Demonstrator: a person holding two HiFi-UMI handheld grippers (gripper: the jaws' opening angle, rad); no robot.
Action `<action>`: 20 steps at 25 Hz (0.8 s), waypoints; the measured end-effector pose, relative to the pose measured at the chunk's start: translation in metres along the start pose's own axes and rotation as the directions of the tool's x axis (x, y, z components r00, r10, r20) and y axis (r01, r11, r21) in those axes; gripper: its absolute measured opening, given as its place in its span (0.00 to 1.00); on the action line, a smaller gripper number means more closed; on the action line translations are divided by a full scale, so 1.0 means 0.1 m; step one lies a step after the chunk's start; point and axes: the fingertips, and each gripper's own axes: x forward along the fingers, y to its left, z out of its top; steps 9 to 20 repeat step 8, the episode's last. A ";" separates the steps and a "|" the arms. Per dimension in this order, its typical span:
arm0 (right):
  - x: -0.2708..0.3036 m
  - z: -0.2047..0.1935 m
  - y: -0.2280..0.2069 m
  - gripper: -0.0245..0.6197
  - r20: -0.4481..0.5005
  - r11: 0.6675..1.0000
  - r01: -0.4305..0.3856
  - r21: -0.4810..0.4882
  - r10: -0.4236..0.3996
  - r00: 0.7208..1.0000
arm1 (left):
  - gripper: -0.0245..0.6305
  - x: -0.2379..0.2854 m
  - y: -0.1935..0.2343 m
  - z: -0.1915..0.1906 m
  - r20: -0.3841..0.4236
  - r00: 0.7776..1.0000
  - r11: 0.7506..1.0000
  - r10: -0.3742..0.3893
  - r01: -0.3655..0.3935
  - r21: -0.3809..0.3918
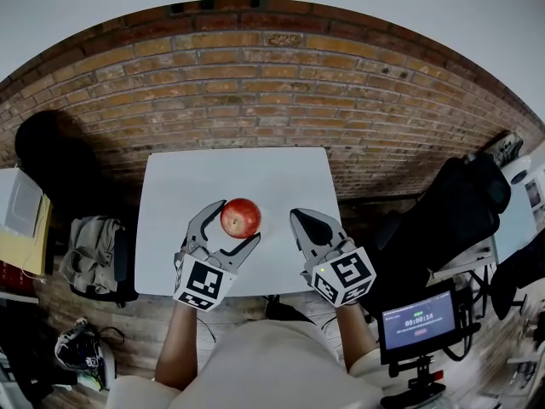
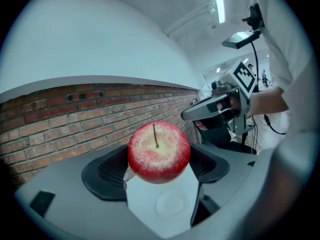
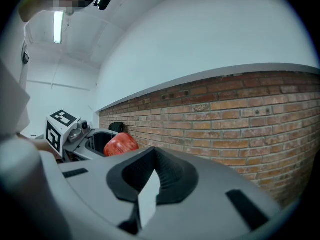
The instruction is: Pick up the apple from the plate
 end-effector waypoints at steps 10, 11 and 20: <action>0.02 0.02 -0.02 0.04 0.003 1.000 0.003 -0.022 -0.003 1.000 | 0.62 0.01 0.01 0.02 0.010 1.000 1.000 0.001 -0.001 0.007; 0.02 0.02 -0.02 0.04 0.003 1.000 0.003 -0.022 -0.003 1.000 | 0.62 0.01 0.01 0.02 0.010 1.000 1.000 0.001 -0.001 0.007; 0.02 0.02 -0.02 0.04 0.003 1.000 0.003 -0.022 -0.003 1.000 | 0.62 0.01 0.01 0.02 0.010 1.000 1.000 0.001 -0.001 0.007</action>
